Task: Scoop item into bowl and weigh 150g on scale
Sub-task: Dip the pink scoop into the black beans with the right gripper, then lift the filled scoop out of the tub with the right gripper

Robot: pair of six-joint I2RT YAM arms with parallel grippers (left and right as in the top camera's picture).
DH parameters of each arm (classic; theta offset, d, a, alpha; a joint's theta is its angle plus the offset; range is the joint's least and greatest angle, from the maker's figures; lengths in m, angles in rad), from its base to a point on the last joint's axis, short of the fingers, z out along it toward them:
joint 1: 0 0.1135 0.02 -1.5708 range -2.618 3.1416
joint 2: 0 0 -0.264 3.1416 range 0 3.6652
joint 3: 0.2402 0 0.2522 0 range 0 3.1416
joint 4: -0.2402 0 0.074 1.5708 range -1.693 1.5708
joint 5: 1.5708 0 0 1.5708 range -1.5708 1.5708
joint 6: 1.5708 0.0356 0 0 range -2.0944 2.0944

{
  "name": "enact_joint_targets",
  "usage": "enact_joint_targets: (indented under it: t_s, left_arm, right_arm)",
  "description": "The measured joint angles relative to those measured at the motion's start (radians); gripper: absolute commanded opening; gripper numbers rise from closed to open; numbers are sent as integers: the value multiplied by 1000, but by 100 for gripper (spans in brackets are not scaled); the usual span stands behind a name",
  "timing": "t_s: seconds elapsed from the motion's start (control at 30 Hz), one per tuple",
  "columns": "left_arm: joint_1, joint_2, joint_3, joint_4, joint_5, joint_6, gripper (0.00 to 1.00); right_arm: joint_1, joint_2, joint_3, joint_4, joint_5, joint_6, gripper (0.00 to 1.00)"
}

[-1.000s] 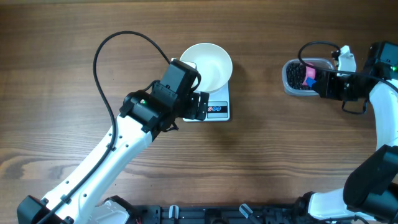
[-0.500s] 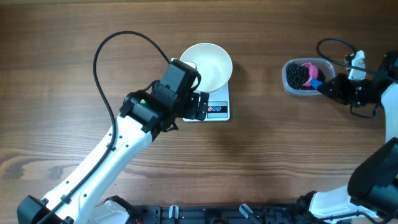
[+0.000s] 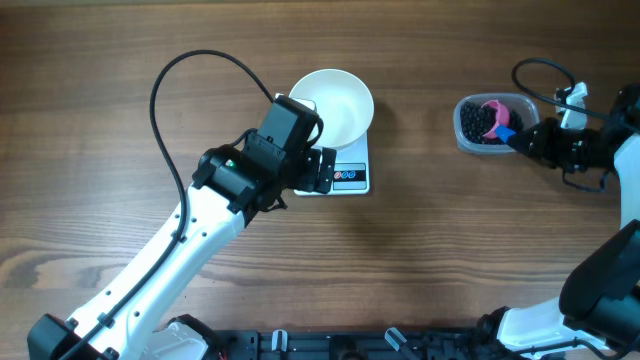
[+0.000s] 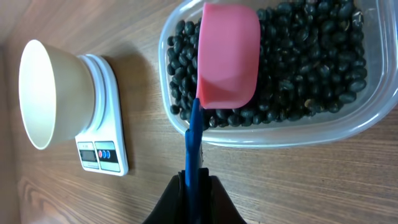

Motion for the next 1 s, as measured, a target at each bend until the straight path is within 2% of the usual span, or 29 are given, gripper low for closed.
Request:
enact_joint_targets:
  t_s: [0.5,1.0]
  left_arm:
    - [0,0,0,0,0,0,100]
    - [0,0,0,0,0,0,100]
  right_arm:
    - [-4,0,0,30,-17,77,4]
    - [-119,0,0,16,-153,87,4]
